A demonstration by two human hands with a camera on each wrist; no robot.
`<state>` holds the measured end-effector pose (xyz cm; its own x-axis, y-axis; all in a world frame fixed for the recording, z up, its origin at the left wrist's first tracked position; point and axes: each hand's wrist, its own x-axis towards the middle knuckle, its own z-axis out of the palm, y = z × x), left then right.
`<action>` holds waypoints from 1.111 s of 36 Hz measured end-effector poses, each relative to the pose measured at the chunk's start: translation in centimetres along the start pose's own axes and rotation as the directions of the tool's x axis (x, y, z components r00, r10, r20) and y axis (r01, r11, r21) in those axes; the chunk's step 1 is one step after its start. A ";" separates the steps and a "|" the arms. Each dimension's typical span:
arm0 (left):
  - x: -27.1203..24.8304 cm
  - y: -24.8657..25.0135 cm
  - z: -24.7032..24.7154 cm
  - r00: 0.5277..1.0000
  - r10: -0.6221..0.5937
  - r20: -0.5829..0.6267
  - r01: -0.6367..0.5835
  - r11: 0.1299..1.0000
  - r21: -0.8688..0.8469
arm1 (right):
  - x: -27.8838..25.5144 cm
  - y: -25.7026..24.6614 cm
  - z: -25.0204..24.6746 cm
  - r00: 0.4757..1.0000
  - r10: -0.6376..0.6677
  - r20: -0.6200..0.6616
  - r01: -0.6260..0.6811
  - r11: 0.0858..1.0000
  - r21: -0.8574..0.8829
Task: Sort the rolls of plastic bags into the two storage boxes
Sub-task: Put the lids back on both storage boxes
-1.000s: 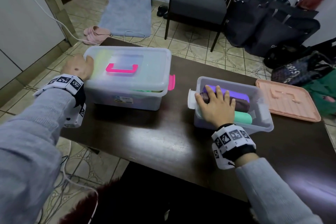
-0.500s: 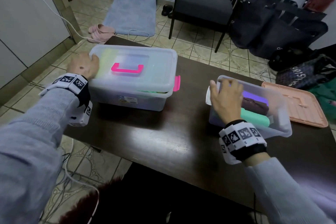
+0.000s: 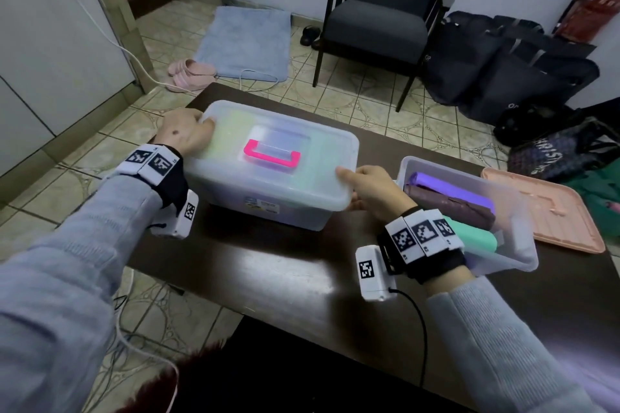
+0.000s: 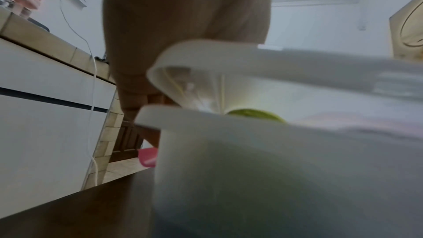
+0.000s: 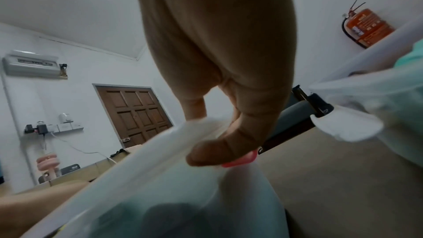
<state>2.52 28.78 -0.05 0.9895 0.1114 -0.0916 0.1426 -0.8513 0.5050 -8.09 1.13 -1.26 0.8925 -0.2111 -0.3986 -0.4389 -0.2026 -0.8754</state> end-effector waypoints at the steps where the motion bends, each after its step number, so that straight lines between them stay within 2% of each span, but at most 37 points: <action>1: 0.1 0.2 0.2 1.000 0.000 0.006 0.000 1.000 -0.006 | 0.0 0.2 -0.3 1.000 0.003 -0.008 -0.003 1.000 -0.001; 6: 0.2 0.3 1.2 1.000 -0.023 -0.018 0.023 1.000 0.019 | 0.1 0.5 -0.9 0.999 0.007 -0.043 -0.007 1.000 -0.002; 12: -0.2 0.0 2.4 0.997 0.046 -0.066 -0.042 0.997 0.064 | 0.2 0.6 -0.7 0.999 0.016 -0.043 -0.015 1.000 0.006; 16: -0.6 0.1 2.7 0.995 0.037 -0.095 -0.030 0.997 0.070 | 0.1 0.3 -0.7 0.999 0.039 -0.033 -0.039 0.999 0.002; 18: -0.9 0.4 2.7 0.988 0.076 -0.136 -0.058 0.990 0.132 | -0.1 0.1 -0.8 0.998 0.053 -0.041 -0.054 0.998 -0.018; 21: -1.0 1.1 2.8 0.948 0.222 -0.228 -0.172 0.960 0.222 | -0.2 0.0 -0.9 0.995 0.047 -0.091 -0.050 0.998 -0.033; 22: -0.9 1.4 2.8 0.942 0.250 -0.223 -0.205 0.957 0.204 | -0.1 0.1 -0.8 0.992 0.040 -0.118 -0.045 0.998 -0.047; 25: -1.1 2.3 2.8 0.975 0.183 -0.129 -0.175 0.982 0.074 | 0.0 0.6 -0.9 0.974 -0.037 -0.223 0.000 0.986 -0.165; 27: -1.6 2.7 2.9 0.984 0.172 -0.053 -0.164 0.978 0.127 | 0.1 0.9 -1.1 0.960 -0.058 -0.274 -0.008 0.972 -0.233; 29: -1.9 2.6 3.0 0.984 0.177 -0.011 -0.170 0.960 0.223 | 0.2 1.1 -1.1 0.964 -0.027 -0.265 -0.040 0.969 -0.244; 33: -2.3 2.6 3.2 0.988 0.151 -0.021 -0.142 0.962 0.231 | 0.2 1.2 -0.7 0.976 0.060 -0.211 -0.097 0.980 -0.173; 36: -2.4 2.7 3.2 0.991 0.131 -0.004 -0.127 0.967 0.220 | 0.1 1.2 -0.4 0.979 0.126 -0.159 -0.135 0.990 -0.049; 38: -2.3 2.7 3.1 0.991 0.132 -0.005 -0.127 0.965 0.228 | 0.0 1.3 0.2 0.980 0.128 -0.150 -0.125 0.992 0.029; 40: -2.4 2.6 3.2 0.990 0.143 -0.004 -0.138 0.963 0.233 | -0.1 1.3 0.7 0.977 0.088 -0.195 -0.081 0.996 0.045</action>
<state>0.44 24.68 -1.25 0.9998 -0.0091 -0.0154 -0.0041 -0.9543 0.2988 -8.70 1.60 -2.57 0.8129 -0.4102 -0.4134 -0.5045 -0.1416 -0.8517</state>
